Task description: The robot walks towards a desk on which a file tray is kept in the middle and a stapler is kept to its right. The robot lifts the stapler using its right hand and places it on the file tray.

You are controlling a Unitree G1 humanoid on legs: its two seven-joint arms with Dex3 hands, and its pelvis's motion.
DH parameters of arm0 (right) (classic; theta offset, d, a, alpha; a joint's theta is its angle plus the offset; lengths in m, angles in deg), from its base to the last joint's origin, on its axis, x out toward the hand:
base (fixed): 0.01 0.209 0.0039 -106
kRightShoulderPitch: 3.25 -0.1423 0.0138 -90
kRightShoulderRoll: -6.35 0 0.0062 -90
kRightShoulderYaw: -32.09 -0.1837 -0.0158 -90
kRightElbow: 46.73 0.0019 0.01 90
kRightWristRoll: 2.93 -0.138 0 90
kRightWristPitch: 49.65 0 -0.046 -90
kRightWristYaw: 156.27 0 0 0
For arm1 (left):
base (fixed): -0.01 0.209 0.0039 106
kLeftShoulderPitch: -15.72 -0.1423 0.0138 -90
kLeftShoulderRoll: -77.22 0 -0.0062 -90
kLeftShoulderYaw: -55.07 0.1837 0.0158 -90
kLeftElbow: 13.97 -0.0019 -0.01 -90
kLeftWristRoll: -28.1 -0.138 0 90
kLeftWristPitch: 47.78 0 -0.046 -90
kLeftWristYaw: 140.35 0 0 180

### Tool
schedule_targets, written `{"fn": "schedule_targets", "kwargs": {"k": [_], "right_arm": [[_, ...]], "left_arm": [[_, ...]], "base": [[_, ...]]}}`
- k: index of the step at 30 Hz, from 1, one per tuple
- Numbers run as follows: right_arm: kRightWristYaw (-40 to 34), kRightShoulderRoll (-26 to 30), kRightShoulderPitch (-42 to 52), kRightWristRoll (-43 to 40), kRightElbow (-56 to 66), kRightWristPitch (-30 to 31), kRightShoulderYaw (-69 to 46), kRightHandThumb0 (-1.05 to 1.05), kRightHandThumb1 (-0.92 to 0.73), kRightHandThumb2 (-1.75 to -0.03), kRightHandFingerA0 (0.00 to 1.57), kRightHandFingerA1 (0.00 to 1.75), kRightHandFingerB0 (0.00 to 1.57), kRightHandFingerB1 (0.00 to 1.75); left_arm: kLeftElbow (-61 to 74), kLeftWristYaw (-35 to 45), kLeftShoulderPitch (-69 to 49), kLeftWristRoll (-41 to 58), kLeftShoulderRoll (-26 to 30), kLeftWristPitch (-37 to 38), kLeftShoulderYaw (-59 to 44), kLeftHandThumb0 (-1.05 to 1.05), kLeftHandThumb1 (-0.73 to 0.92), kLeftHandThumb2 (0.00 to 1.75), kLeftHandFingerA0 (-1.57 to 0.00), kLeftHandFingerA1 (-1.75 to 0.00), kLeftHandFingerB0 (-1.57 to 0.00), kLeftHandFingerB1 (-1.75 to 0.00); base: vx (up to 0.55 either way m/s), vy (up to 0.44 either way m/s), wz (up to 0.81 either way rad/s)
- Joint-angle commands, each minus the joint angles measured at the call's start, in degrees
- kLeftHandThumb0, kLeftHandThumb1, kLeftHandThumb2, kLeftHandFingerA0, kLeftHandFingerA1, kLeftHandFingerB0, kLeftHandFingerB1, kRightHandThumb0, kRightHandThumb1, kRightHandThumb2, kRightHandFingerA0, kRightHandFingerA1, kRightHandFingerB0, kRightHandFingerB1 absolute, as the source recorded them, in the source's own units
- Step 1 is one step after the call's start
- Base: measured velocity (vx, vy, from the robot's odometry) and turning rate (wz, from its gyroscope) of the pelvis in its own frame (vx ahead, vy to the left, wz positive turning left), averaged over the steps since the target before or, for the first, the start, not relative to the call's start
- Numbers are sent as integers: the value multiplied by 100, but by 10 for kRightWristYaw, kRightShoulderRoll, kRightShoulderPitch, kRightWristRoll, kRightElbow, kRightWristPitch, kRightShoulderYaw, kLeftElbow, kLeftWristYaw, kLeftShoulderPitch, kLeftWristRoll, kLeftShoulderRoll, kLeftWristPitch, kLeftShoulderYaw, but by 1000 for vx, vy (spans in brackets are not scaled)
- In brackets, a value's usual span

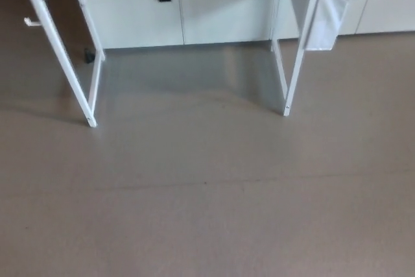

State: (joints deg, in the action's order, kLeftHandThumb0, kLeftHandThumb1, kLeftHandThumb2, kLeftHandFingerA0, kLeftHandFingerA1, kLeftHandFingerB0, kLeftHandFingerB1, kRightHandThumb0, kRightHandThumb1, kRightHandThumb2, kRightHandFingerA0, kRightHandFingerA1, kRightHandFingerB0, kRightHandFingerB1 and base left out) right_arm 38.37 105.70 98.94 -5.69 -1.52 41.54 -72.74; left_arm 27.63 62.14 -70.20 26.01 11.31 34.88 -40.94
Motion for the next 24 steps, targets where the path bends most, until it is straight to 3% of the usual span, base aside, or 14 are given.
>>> {"fn": "schedule_targets", "kwargs": {"k": [1,2,3,4,5,6,9,10,15,19,20,21,23,24], "right_arm": [[-2,8,10,0,21,29,3,-68,-67,-90,0,25,0,0],[0,7,14,-1,23,16,3,-56,-79,-63,0,30,0,8],[9,10,10,-1,12,11,5,-65,-67,-93,0,30,0,7],[10,8,10,-7,12,17,1,-58,-79,-63,0,27,0,5],[16,7,20,-11,24,8,-1,-57,-80,-63,0,21,0,4],[17,7,20,-12,24,7,-2,-70,-67,-90,0,23,0,0],[10,3,12,-11,6,-2,-5,-57,-80,-66,0,34,0,4],[9,5,15,-6,15,4,0,-69,-67,-91,0,29,0,3],[3,10,2,1,3,24,7,-57,-78,-64,0,21,0,8],[0,7,-4,-1,-14,11,5,-56,-79,-63,0,49,0,7],[-4,0,6,-9,5,13,-3,-56,-77,-64,0,46,0,8],[0,4,7,-5,9,17,2,-58,-79,-63,0,44,0,5],[5,7,7,-3,7,17,4,-59,-80,-63,0,39,0,4],[12,10,6,-3,2,13,6,-62,-66,-87,2,37,0,0]], "left_arm": [[-3,6,-2,7,6,-15,-9,-71,72,108,-5,-52,-3,-41],[-6,7,-2,13,4,-13,-16,-71,91,69,-6,-46,-8,-28],[-12,5,2,19,0,-21,-23,-71,90,67,-7,-46,-9,-28],[-1,1,-3,-3,7,-14,-5,-75,76,100,-6,-51,-5,-41],[-3,3,-3,-3,8,-10,-5,-36,57,114,-2,-53,0,-50],[-4,3,-2,-4,8,-9,-4,-36,57,113,-2,-53,0,-50],[-6,7,1,-1,8,-12,-4,-78,75,107,-13,-56,0,-39],[-6,2,5,-2,7,-22,-4,-36,58,114,-2,-52,0,-50],[-11,-7,7,-14,10,-13,5,-36,56,113,-2,-52,0,-50],[-4,-2,5,-10,11,-16,5,-36,57,113,-2,-52,0,-50],[-8,0,7,-3,9,-15,-1,-72,92,69,-12,-46,-9,-30],[-7,1,6,-4,9,-13,-1,-75,76,103,-9,-52,-4,-41],[-7,1,6,-4,9,-15,-1,-75,75,103,-9,-52,-4,-41],[-6,-1,7,-2,8,-23,-3,-36,57,113,-2,-52,0,-50]], "base": [[206,-103,3],[196,-105,-2],[158,-66,-4],[151,-41,0],[179,-13,-6],[228,21,-5],[243,87,-10],[226,126,-8],[293,166,-1],[263,31,9],[264,-46,10],[222,-80,10],[273,-117,11],[166,-169,14]]}}
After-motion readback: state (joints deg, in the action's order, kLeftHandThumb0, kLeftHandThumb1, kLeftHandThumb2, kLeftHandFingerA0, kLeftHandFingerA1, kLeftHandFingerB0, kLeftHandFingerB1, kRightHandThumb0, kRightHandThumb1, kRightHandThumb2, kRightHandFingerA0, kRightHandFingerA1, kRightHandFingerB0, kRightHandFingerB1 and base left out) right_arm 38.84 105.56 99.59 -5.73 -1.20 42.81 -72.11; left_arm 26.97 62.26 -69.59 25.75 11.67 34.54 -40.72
